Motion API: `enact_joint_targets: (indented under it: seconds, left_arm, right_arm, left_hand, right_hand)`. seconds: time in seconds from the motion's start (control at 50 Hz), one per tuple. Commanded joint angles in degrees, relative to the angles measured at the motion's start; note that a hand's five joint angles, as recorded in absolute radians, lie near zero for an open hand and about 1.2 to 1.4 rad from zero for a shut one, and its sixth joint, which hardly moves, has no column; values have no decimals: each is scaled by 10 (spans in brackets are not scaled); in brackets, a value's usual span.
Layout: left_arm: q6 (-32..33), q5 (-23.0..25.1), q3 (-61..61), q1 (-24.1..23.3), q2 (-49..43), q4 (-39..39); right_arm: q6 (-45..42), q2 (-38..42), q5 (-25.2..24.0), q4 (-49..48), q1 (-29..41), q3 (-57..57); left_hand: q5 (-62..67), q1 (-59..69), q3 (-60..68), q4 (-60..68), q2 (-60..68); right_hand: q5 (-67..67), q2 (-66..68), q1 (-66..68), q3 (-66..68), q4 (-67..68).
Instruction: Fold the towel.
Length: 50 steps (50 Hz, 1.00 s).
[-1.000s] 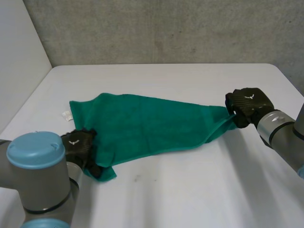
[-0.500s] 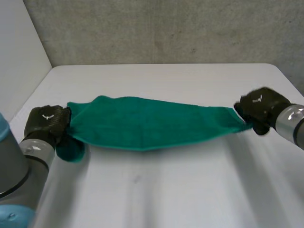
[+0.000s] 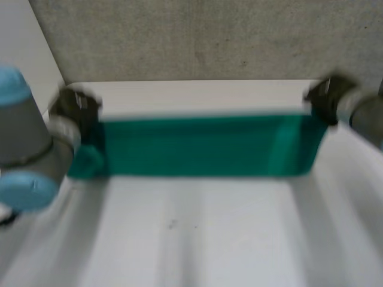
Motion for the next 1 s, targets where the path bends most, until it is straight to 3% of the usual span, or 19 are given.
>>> enact_joint_targets:
  seconds: [0.02, 0.08, 0.22, 0.28, 0.36, 0.46, 0.54, 0.64, 0.66, 0.82, 1.0]
  left_arm:
    - [3, 4, 163, -9, 30, 180]
    - [-22, 8, 147, -14, 53, 215]
    - [-73, 22, 43, -4, 76, 191]
    - [-113, 47, -89, 20, 110, 184]
    - [-120, 92, -198, 37, 115, 195]
    - [-125, 124, -275, 58, 101, 216]
    - [-117, 132, -315, 63, 16, 235]
    - [-115, 127, -319, 64, -28, 228]
    - [-114, 126, -321, 65, -29, 224]
    - [-115, 122, -320, 94, 1, 189]
    - [-121, 113, -333, 106, 43, 164]
  right_arm:
    - [192, -36, -2, -276, 7, -134]
    - [189, -82, -16, -299, 9, -72]
    - [182, -120, -61, -293, 12, 91]
    - [168, -138, -73, -277, 9, 185]
    - [147, -141, -78, -257, 8, 275]
    - [120, -135, -91, -260, 6, 361]
    - [104, -88, -100, -259, -5, 397]
    - [102, -37, -99, -258, -17, 407]
    - [102, -37, -98, -258, -20, 408]
    - [103, -82, -102, -254, -62, 418]
    - [102, -100, -99, -252, -78, 424]
  left_hand:
    - [151, 177, 117, 116, 115]
    - [151, 177, 117, 116, 115]
    - [151, 177, 117, 116, 115]
    - [151, 177, 117, 116, 115]
    - [151, 177, 117, 116, 115]
    - [151, 177, 117, 116, 115]
    - [143, 168, 109, 107, 107]
    - [-78, -53, -113, -114, -115]
    - [-155, -130, -190, -191, -192]
    - [-408, -383, -443, -444, -445]
    - [-412, -387, -446, -448, -448]
  right_hand:
    - [130, 128, 238, 122, 119]
    - [130, 128, 238, 122, 119]
    - [130, 128, 238, 122, 119]
    - [130, 128, 238, 122, 119]
    - [130, 128, 238, 122, 119]
    - [130, 128, 238, 122, 119]
    - [130, 128, 238, 122, 119]
    - [130, 128, 238, 122, 119]
    - [130, 128, 238, 122, 119]
    - [130, 128, 238, 122, 119]
    - [130, 128, 238, 122, 119]
